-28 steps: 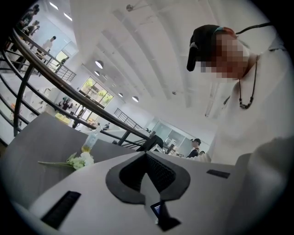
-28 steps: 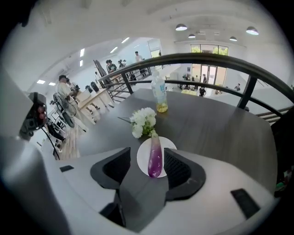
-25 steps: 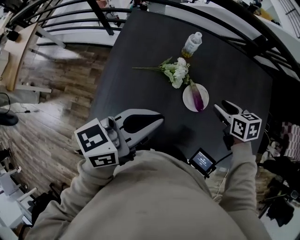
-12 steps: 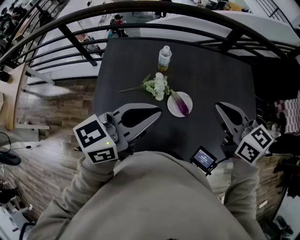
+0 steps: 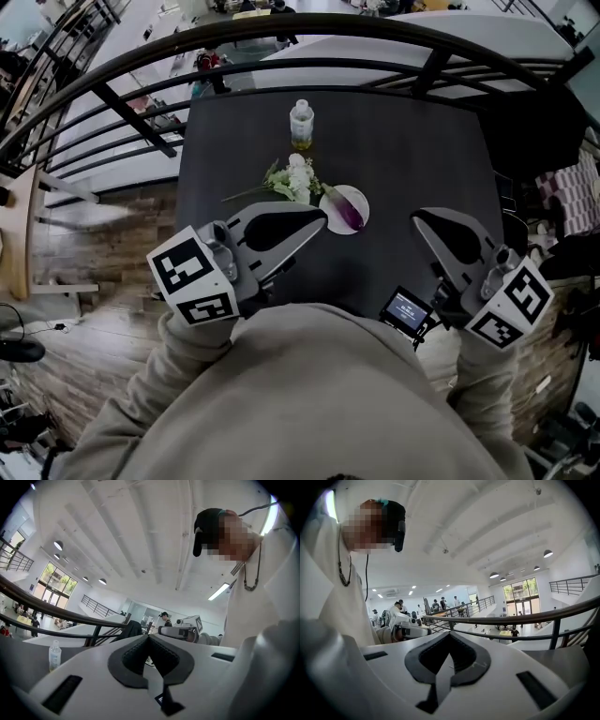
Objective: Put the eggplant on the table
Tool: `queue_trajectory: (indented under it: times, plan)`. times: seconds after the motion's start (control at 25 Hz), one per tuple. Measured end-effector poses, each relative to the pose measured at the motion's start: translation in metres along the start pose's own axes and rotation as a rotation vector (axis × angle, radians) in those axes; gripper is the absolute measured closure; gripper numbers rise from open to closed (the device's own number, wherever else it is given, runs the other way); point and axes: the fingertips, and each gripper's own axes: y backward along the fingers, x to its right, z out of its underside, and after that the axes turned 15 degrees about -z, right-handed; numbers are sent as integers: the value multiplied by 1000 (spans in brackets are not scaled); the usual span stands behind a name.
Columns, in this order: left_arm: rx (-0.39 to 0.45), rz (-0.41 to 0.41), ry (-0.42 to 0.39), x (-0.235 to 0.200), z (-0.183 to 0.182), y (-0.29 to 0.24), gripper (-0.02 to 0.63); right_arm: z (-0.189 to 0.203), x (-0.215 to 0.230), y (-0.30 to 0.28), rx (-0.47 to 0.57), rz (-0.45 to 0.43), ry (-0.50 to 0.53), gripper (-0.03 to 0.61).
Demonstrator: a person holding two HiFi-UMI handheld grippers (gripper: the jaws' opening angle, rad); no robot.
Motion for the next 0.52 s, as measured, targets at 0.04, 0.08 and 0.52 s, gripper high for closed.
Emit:
queue_trajectory:
  times: [0.04,0.08,0.52]
  plan:
    - [-1,3,1,0,0,-1,607,0,0,1,-1,3,1,565]
    - [-1,5,2,1,1,-2,607,0,0,3,-2,5,1,565]
    - [3,9,21,8,9,-5,607,3,0,6,-15,-2,-7,565]
